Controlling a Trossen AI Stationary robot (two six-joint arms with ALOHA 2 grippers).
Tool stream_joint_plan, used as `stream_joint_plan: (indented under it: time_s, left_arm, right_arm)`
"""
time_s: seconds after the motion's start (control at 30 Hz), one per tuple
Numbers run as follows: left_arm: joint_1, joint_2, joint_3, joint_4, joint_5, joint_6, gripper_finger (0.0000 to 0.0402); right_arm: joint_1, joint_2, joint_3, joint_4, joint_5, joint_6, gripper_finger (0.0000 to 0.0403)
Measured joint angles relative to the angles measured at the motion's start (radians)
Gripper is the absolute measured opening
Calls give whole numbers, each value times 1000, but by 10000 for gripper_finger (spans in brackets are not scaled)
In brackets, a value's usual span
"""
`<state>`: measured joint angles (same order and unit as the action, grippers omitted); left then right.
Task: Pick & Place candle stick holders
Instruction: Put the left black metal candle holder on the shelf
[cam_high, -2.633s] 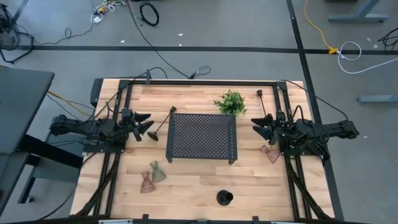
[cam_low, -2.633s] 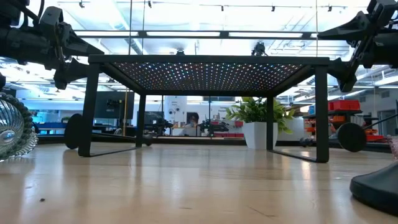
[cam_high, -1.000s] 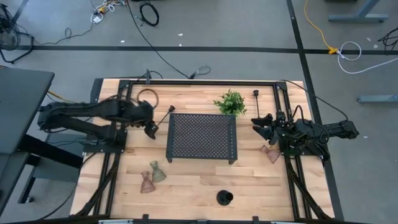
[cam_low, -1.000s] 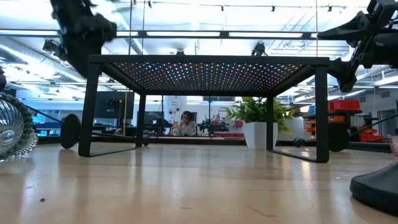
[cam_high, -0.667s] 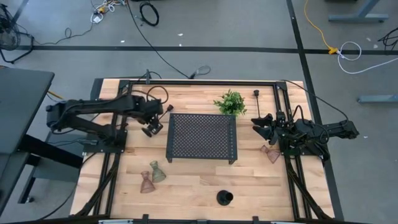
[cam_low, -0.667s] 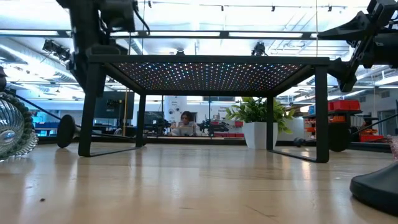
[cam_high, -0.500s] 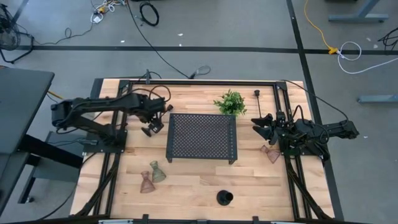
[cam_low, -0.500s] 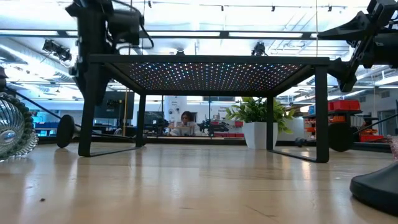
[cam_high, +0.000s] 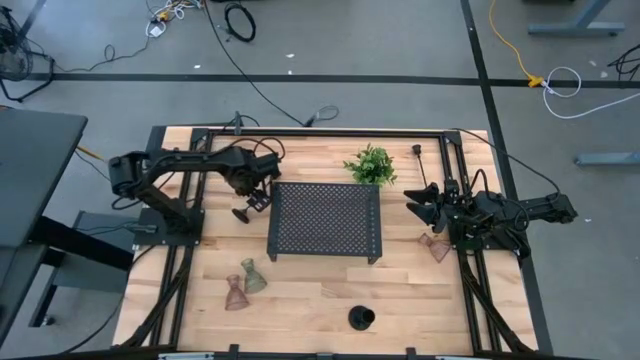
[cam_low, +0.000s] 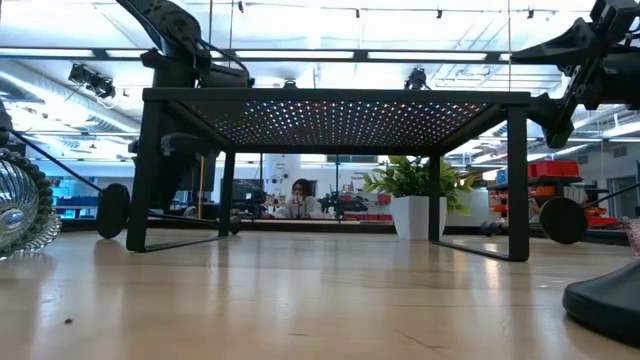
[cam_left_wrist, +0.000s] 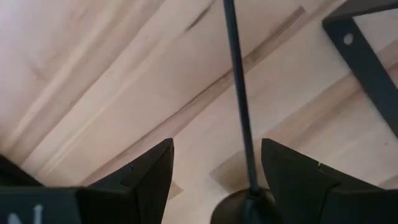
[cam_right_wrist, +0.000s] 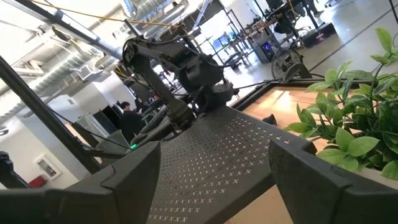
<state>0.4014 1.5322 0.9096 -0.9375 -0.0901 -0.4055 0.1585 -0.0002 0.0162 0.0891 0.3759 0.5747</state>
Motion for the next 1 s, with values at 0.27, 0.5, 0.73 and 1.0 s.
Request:
stream_joint_plan:
  time_s: [0.27, 0.5, 0.73, 1.0]
  left_arm:
    - [2, 40, 0, 40, 25, 1, 242]
    - [2, 40, 0, 84, 39, -1, 242]
    - [2, 40, 0, 87, 46, -2, 242]
    - [1, 40, 0, 92, 62, -2, 242]
  right_arm:
    - [0, 0, 0, 0, 0, 0, 297]
    - [0, 0, 0, 0, 0, 0, 297]
    - [0, 0, 0, 0, 0, 0, 297]
    - [0, 0, 0, 0, 0, 0, 297]
